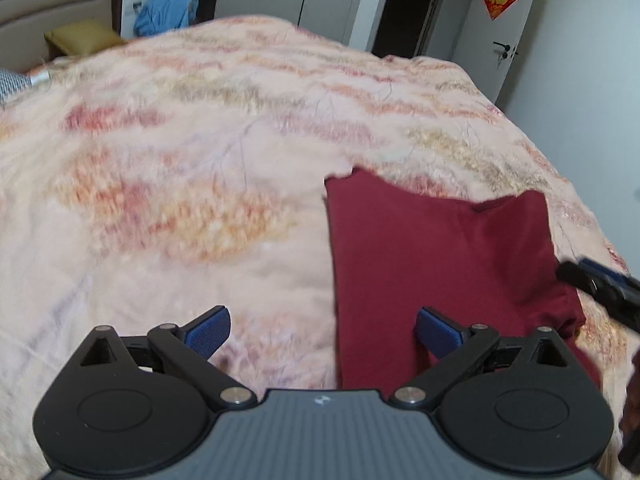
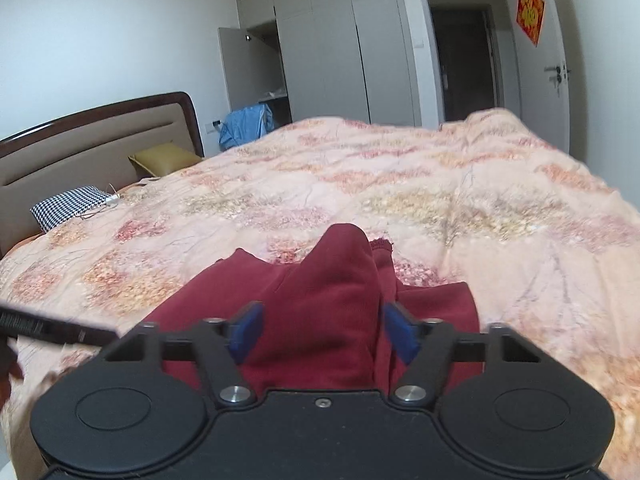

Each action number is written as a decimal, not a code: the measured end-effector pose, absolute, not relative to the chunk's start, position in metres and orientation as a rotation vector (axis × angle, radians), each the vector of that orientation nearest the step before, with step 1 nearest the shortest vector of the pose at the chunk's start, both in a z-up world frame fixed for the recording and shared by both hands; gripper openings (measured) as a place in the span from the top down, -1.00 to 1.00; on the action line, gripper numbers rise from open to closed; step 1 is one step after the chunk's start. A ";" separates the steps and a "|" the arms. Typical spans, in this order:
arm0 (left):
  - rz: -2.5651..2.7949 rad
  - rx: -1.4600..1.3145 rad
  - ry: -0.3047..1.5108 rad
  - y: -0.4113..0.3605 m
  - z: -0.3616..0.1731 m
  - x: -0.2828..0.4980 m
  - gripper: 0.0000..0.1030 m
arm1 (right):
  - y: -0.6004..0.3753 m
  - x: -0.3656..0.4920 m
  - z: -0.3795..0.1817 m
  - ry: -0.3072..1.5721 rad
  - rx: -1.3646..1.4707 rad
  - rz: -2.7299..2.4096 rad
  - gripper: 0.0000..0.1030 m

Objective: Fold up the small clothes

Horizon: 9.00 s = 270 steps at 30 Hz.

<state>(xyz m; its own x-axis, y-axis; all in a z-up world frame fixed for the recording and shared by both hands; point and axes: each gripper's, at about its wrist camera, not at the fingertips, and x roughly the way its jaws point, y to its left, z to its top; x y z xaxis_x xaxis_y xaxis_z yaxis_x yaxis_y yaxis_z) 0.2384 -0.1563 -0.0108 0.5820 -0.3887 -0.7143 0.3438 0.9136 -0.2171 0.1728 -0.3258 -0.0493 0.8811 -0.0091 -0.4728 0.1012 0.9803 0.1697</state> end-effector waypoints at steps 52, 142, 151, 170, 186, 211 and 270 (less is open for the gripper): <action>-0.593 -0.165 0.951 -0.181 -0.017 0.218 -0.83 | -0.251 0.102 -0.080 0.642 0.046 0.061 0.95; -0.544 -0.017 0.954 -0.195 -0.035 0.215 -1.00 | -0.430 0.216 -0.079 0.584 0.460 -0.209 0.69; -0.546 -0.020 0.955 -0.193 -0.035 0.212 -1.00 | -0.409 0.140 -0.072 0.592 0.428 -0.212 0.18; -0.540 0.010 0.906 -0.192 -0.013 0.218 -1.00 | -0.397 0.134 -0.066 0.538 0.278 -0.249 -0.55; -0.538 -0.011 0.872 -0.197 -0.011 0.248 -1.00 | -0.421 0.189 -0.080 0.549 0.262 -0.300 -0.63; -0.560 -0.022 0.898 -0.215 -0.031 0.275 -1.00 | -0.406 0.179 -0.122 0.584 0.443 -0.178 -0.99; -0.610 0.010 0.880 -0.236 0.012 0.257 0.45 | -0.340 0.156 -0.050 0.418 0.286 -0.128 0.48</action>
<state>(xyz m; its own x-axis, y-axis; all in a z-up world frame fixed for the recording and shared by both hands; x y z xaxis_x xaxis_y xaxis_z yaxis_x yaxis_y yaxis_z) 0.2568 -0.2362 0.0115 0.4795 -0.4958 -0.7241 0.5036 0.8312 -0.2356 0.1562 -0.3401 -0.0504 0.9064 -0.0638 -0.4175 0.1807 0.9521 0.2466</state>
